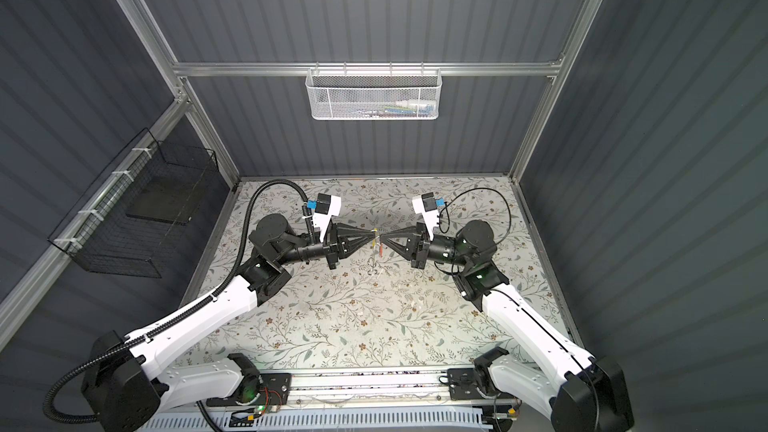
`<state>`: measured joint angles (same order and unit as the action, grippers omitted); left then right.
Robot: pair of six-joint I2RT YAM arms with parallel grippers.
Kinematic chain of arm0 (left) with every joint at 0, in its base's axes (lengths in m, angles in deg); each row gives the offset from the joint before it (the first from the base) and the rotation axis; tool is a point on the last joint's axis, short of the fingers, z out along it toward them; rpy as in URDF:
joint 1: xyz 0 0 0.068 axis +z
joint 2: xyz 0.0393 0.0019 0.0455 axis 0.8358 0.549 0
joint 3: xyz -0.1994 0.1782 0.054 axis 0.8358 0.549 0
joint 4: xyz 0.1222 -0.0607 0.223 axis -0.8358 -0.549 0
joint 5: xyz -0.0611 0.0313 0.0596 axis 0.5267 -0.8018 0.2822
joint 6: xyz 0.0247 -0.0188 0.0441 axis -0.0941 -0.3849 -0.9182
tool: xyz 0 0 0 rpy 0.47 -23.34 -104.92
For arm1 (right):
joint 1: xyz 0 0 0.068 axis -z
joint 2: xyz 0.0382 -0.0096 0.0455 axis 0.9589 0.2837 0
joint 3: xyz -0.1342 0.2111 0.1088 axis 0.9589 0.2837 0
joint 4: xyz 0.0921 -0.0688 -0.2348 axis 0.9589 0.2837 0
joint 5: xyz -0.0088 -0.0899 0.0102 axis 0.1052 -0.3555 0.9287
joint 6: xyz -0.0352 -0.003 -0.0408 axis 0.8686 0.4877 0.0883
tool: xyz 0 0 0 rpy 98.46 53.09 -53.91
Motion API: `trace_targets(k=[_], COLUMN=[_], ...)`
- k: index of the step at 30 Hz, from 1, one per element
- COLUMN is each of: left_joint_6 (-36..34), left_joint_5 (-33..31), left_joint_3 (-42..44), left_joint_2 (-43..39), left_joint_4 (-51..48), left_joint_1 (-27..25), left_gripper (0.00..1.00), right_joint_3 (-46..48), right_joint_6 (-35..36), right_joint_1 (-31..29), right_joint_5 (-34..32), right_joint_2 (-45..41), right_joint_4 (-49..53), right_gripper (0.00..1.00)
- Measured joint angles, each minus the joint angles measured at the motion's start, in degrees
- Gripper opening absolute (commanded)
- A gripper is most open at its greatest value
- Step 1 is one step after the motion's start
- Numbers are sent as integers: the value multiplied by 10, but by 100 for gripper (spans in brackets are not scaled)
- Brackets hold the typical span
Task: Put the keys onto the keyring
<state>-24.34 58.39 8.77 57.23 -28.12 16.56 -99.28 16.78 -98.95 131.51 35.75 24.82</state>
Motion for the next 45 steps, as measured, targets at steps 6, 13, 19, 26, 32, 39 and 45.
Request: trace_targets(k=[6,13,19,26,32,39,45], left_joint_6=[5,32,68,92,93,91,89], left_joint_5=[-3,-15,-17,-19,-14,-8,-8], left_joint_3=[0,0,0,4,5,5,5], left_joint_2=[0,0,11,19,19,17,15], left_joint_4=[0,25,66,99,101,100,101], left_joint_1=[0,1,7,12,6,-1,-2], left_gripper=[0,0,0,0,0,0,0], right_joint_3=[0,3,4,4,4,13,14], right_joint_6=[-1,-32,-70,-83,-76,-22,23], right_joint_1=[0,2,-3,-12,-24,-17,-5], right_joint_5=[0,1,0,-10,-12,-33,-59], right_joint_2=[4,26,62,83,82,9,-45], right_joint_4=[-6,-66,-145,-181,-157,-57,15], right_gripper=[0,0,4,8,16,21,24])
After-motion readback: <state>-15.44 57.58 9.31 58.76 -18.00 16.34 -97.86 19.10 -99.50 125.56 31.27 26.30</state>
